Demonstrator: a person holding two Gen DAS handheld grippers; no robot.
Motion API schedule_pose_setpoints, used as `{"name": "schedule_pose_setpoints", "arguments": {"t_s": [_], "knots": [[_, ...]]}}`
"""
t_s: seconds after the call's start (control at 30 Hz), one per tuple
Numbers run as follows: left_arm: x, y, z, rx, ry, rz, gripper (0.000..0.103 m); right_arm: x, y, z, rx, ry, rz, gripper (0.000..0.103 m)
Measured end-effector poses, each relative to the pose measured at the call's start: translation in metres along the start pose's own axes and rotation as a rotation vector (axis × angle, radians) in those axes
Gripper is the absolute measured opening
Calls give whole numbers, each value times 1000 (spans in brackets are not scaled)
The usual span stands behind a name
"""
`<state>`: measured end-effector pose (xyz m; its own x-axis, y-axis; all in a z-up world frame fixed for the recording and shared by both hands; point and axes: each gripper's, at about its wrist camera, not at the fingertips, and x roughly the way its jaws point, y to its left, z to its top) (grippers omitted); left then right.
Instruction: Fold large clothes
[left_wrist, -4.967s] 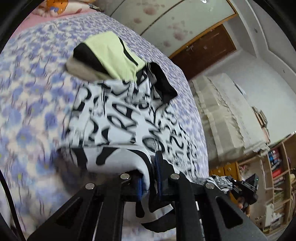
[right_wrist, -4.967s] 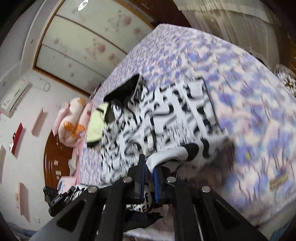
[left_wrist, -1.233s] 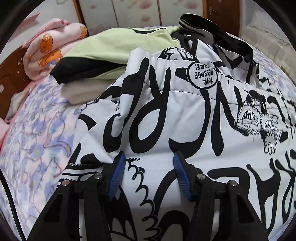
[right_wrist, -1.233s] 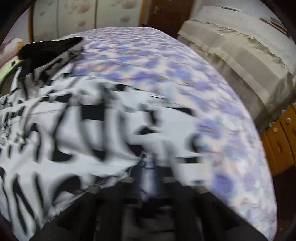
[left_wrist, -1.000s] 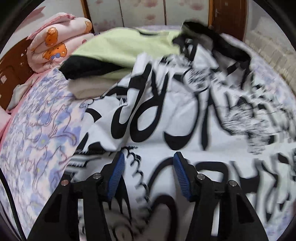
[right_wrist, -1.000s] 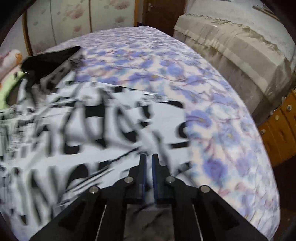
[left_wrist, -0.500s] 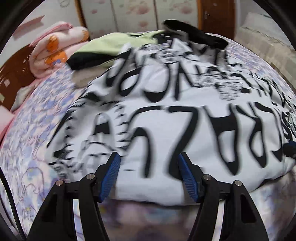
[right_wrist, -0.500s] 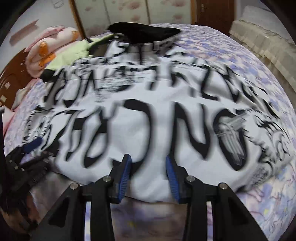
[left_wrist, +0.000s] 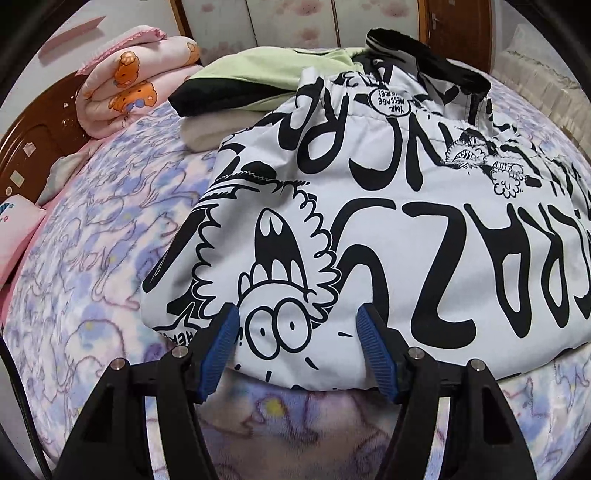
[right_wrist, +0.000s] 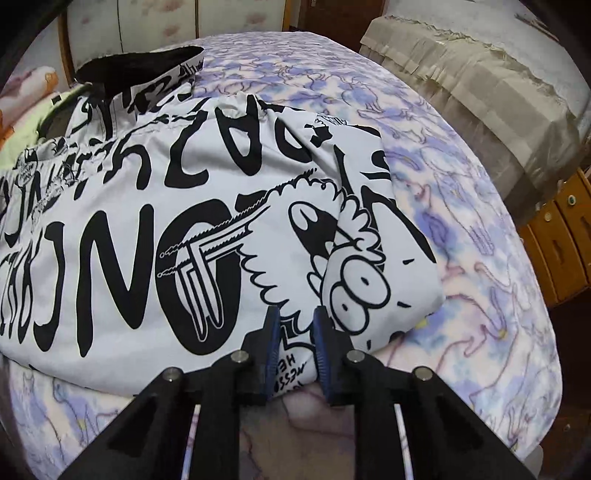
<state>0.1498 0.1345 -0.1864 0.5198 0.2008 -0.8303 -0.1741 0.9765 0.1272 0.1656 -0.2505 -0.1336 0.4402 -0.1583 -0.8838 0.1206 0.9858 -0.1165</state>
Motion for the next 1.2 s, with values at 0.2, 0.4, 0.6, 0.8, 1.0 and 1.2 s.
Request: {"name": "schedule_pose_setpoints", "arguments": {"t_s": [0.2,0.4,0.6,0.8,1.0,1.2], "knots": [[5,-4,8,34,47,15,66,3,-15,2,73,23,85,18],[8,-8,16,10,103,155,97,6,-17,2,102,59,118,19],[16,14,16,-125,151,65,97,8,-21,-3,152,85,153,19],[13,18,11,-70,122,23,97,13,-19,-8,157,80,147,19],[13,25,14,-73,162,2,97,14,-16,-9,144,75,132,19],[1,32,21,-61,172,-30,97,15,-22,-14,189,57,172,19]]}}
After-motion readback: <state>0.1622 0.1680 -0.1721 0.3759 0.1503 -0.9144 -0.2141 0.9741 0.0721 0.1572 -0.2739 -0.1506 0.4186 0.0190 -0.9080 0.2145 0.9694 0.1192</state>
